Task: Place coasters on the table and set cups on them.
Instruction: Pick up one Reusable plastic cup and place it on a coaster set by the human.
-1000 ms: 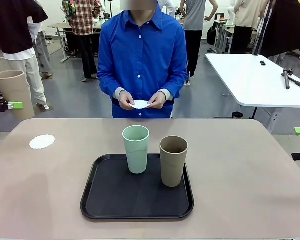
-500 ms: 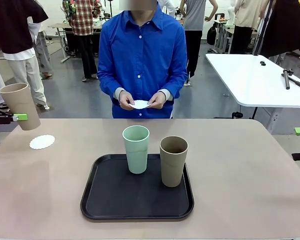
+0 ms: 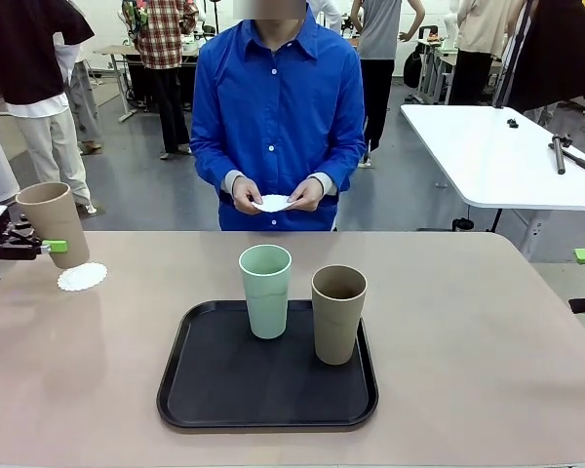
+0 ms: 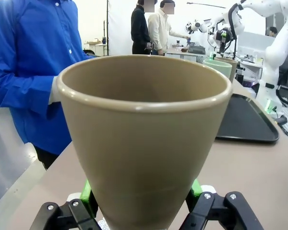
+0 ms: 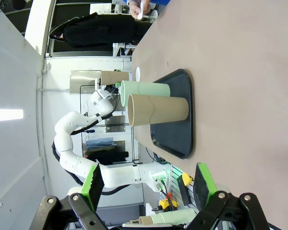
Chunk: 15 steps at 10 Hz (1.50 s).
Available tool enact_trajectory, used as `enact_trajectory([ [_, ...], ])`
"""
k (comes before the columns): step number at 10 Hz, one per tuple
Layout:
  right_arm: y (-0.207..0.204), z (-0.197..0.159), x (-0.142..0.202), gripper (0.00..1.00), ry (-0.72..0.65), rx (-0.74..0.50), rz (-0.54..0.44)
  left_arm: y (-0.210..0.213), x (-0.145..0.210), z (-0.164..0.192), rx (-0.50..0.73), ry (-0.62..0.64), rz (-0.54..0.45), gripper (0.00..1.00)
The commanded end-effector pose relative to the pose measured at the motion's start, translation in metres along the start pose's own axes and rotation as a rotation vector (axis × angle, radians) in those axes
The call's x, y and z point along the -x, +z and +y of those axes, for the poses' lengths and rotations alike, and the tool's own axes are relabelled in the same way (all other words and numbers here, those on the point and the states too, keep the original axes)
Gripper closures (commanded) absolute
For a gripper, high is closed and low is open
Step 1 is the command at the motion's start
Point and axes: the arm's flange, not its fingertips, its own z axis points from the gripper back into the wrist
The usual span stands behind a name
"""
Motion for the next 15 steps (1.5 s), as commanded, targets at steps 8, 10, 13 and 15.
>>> enact_trajectory([
  [8, 0.0, 0.001, -0.001, 0.0, 0.009, -0.018, -0.004, -0.011, 0.034, 0.023, -0.039, 0.043, 0.025, 0.15],
  [10, 0.0, 0.001, -0.001, 0.0, 0.009, -0.018, -0.004, -0.011, 0.036, 0.021, -0.02, 0.052, 0.0, 0.15],
  [13, 0.0, 0.001, -0.001, 0.0, 0.009, -0.018, -0.004, -0.007, 0.041, 0.019, 0.003, 0.058, -0.027, 0.15],
  [15, 0.0, 0.001, -0.001, 0.0, 0.009, -0.018, -0.004, -0.006, 0.04, 0.019, 0.013, 0.052, -0.023, 0.15],
])
